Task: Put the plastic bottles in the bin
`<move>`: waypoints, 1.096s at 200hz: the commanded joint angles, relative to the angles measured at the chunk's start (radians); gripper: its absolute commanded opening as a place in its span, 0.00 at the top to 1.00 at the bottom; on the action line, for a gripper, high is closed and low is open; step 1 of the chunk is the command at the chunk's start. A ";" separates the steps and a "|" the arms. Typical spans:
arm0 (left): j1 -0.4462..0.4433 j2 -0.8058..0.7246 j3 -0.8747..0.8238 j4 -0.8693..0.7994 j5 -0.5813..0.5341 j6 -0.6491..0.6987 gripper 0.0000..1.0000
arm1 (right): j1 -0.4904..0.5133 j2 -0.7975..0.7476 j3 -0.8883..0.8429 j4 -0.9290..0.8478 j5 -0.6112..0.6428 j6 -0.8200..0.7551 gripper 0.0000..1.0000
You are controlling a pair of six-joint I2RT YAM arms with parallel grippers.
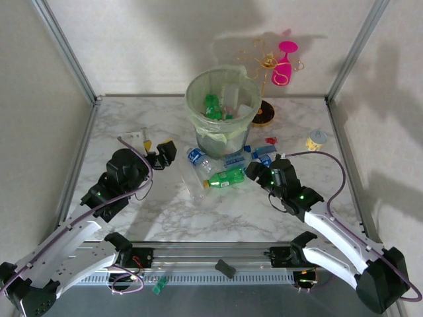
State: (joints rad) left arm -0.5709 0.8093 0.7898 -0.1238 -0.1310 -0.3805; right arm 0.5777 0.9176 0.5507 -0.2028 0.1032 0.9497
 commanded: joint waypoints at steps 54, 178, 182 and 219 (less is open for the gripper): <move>-0.013 -0.005 -0.008 0.025 -0.005 0.014 0.16 | -0.059 0.138 0.055 -0.014 0.071 0.133 0.20; -0.029 -0.010 -0.012 0.027 -0.007 0.018 0.16 | -0.318 0.521 0.248 0.112 -0.105 0.090 0.22; -0.030 -0.010 -0.012 0.027 -0.007 0.019 0.16 | -0.317 0.530 0.251 0.112 -0.106 0.092 0.22; -0.038 -0.014 -0.012 0.030 -0.015 0.023 0.16 | -0.328 0.594 0.266 0.124 -0.115 0.098 0.24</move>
State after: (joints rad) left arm -0.5983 0.8116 0.7887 -0.1230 -0.1318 -0.3794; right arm 0.2596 1.4761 0.7837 -0.0959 0.0040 1.0363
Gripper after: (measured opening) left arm 0.843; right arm 0.768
